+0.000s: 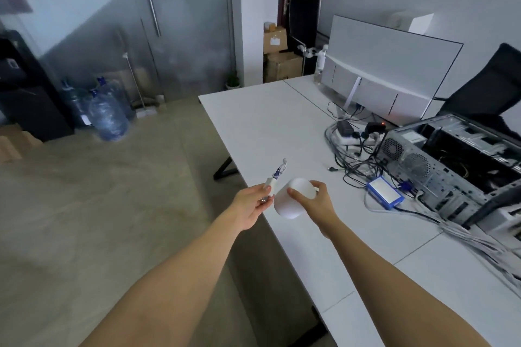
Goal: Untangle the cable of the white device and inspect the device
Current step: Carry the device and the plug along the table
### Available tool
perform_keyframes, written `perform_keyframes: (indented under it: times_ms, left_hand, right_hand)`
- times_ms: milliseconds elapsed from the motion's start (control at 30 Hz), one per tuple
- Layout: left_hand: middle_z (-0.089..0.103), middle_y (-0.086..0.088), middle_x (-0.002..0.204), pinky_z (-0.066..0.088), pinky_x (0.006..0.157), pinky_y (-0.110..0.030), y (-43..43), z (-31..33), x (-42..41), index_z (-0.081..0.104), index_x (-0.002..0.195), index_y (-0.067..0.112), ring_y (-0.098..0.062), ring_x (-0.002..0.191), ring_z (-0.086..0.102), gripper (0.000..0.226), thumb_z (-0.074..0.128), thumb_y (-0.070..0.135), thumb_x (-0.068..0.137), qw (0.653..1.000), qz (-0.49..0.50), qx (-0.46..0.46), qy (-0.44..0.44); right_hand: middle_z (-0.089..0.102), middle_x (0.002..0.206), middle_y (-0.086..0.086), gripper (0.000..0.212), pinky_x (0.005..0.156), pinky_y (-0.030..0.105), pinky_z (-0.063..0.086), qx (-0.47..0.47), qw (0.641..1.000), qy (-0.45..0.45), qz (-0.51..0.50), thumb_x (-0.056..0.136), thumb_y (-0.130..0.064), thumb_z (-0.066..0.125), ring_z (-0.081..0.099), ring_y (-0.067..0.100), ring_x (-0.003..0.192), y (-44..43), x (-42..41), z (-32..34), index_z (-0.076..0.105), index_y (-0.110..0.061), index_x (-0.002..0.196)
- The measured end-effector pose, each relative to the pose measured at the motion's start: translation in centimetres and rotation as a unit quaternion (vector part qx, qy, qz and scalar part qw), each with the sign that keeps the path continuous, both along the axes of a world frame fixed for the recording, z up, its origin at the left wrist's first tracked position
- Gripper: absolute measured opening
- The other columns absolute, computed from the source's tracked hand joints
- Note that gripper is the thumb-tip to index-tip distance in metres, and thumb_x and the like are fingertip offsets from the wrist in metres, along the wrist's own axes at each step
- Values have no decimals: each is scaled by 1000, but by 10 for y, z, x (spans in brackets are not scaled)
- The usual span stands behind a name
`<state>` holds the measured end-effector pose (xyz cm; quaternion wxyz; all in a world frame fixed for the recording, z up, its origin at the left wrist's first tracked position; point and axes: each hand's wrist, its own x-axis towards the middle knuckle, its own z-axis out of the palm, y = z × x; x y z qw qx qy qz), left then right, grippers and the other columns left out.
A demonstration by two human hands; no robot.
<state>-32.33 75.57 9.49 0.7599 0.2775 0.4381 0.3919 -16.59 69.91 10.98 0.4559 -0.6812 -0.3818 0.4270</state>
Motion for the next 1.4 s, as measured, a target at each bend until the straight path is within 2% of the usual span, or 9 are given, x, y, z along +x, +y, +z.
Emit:
perform_keyframes:
  times_ms: [233,467,767,933,1033,1200,1400]
  left_hand:
    - [60,-6,87,56,74,-18,85,8,-9,58,118,-2,-15,82,59,30,58,5,89,997,-70,7,20]
    - [60,-7,85,55,73,-16,138,9,-14,57,121,-4,-15,79,58,33,57,3,89,994,-105,13,28]
    - [61,-7,88,56,73,-18,190,1,-20,55,124,-4,-15,81,59,36,58,3,88,993,-114,9,18]
    - [60,-7,89,53,81,-21,224,-7,-20,56,123,-4,-16,80,58,35,57,3,89,993,-114,12,24]
    - [60,-7,88,53,84,-21,252,-12,-18,57,122,-3,-15,79,58,34,57,4,89,993,-116,12,27]
    - [60,-8,90,55,77,-18,309,-14,-10,57,122,-2,-16,81,58,35,59,4,88,994,-107,7,34]
    - [59,-8,89,53,85,-23,376,-10,5,57,122,-3,-16,82,59,35,58,4,88,994,-108,7,33]
  right_hand:
    - [40,121,3,73,81,30,39,-3,997,23,-76,76,-33,75,46,22,105,62,-13,5,34,-15,134]
    - [40,121,3,73,82,30,37,8,993,23,-117,76,-32,74,45,21,105,103,-27,5,34,-14,134]
    - [38,120,1,73,83,30,37,4,993,19,-118,77,-33,73,44,20,105,154,-33,-2,33,-14,135]
    - [37,122,0,72,83,30,37,-3,994,17,-111,77,-35,73,44,20,106,193,-32,-7,33,-16,134]
    - [37,121,0,72,83,30,38,-5,994,19,-105,77,-36,73,44,20,106,222,-30,-11,33,-16,134]
    - [37,121,-1,73,83,30,36,-6,994,25,-108,77,-35,73,44,20,106,276,-19,-15,33,-16,134]
    - [39,123,1,73,82,29,36,-15,994,31,-101,77,-35,74,45,20,106,343,-3,-13,33,-16,134]
